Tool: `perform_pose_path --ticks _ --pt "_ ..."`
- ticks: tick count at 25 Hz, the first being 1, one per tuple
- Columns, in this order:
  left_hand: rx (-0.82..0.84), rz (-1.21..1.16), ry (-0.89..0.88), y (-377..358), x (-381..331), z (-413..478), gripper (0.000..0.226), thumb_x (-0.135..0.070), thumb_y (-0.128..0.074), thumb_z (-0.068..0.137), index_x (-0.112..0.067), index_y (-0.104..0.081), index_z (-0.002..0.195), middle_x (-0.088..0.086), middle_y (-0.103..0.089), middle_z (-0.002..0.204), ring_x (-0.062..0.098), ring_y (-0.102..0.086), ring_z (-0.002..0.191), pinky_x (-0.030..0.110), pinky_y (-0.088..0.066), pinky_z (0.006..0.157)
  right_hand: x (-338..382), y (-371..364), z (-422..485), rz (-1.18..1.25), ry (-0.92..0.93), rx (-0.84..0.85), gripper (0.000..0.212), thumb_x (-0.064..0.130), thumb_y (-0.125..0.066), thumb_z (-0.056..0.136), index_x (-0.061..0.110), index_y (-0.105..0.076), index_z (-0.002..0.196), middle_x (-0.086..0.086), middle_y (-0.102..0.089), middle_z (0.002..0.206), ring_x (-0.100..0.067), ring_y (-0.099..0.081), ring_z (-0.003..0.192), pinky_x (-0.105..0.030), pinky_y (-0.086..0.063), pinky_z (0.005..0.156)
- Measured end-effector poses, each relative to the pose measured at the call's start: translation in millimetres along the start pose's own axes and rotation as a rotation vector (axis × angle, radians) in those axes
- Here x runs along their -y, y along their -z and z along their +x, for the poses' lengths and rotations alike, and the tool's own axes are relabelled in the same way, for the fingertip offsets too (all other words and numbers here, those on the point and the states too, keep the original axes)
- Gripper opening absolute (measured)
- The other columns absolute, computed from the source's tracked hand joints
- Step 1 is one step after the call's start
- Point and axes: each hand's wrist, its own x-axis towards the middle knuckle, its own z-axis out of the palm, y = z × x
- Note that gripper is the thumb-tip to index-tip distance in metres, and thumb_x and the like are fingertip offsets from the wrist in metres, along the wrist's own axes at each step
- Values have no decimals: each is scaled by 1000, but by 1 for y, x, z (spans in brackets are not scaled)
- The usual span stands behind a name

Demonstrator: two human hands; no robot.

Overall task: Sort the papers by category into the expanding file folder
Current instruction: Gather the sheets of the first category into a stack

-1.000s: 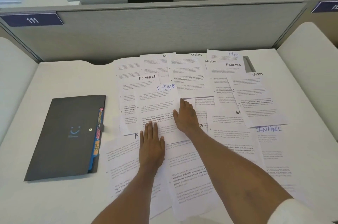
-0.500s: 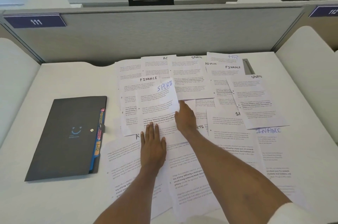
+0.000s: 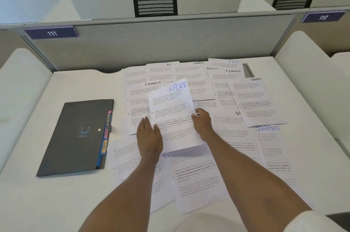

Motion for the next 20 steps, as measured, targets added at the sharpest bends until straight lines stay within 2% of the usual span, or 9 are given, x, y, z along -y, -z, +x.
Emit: perform_pose_path --ticks 3,7,8,10,11,12,17,20 --pt "-9 -170 77 6 -2 -9 56 -32 -39 112 -9 -31 162 12 -39 166 30 -33 154 49 -32 122 -16 15 -13 106 -73 49 18 13 -61 96 14 -71 111 -4 -74 110 -27 -70 103 -46 -58 94" --pt "-11 -383 246 8 -1 -20 51 -29 -52 108 -6 -48 153 13 -63 144 33 -56 136 44 -41 116 -32 32 -37 205 -124 91 21 12 -62 97 11 -72 115 -4 -74 112 -25 -71 103 -44 -58 95" --pt "0 -439 317 8 1 -21 44 -27 -57 105 -6 -57 145 11 -68 136 32 -60 130 43 -45 114 -36 33 -43 216 -131 97 21 12 -62 97 11 -71 116 -5 -74 113 -25 -71 104 -43 -58 96" --pt "22 -557 422 7 11 -22 18 -21 -67 98 -12 -75 112 4 -76 115 32 -68 117 44 -53 106 -44 32 -55 229 -139 102 23 12 -63 97 11 -71 119 -5 -74 115 -25 -70 105 -44 -57 97" --pt "32 -610 466 6 16 -24 6 -18 -70 96 -16 -76 97 3 -77 104 32 -71 109 45 -57 101 -48 30 -61 233 -135 101 24 12 -63 97 10 -70 119 -5 -74 115 -25 -70 106 -43 -57 97" --pt "38 -643 500 6 21 -27 9 -15 -72 94 -19 -75 88 3 -77 98 32 -73 103 46 -59 98 -52 28 -68 233 -129 101 23 11 -63 97 11 -70 118 -4 -74 114 -24 -71 105 -41 -58 95" --pt "40 -696 554 5 46 -38 10 -9 -75 90 -18 -78 94 5 -78 98 32 -74 96 50 -60 96 -66 18 -98 131 -28 14 11 12 -65 94 11 -71 103 1 -75 93 -18 -71 86 -32 -57 78" --pt "61 -693 539 7 52 -47 11 -4 -72 93 -15 -76 93 5 -76 93 30 -72 89 42 -59 91 -72 19 -112 23 81 -203 15 16 -68 90 13 -67 105 1 -68 95 -16 -64 86 -33 -55 75"
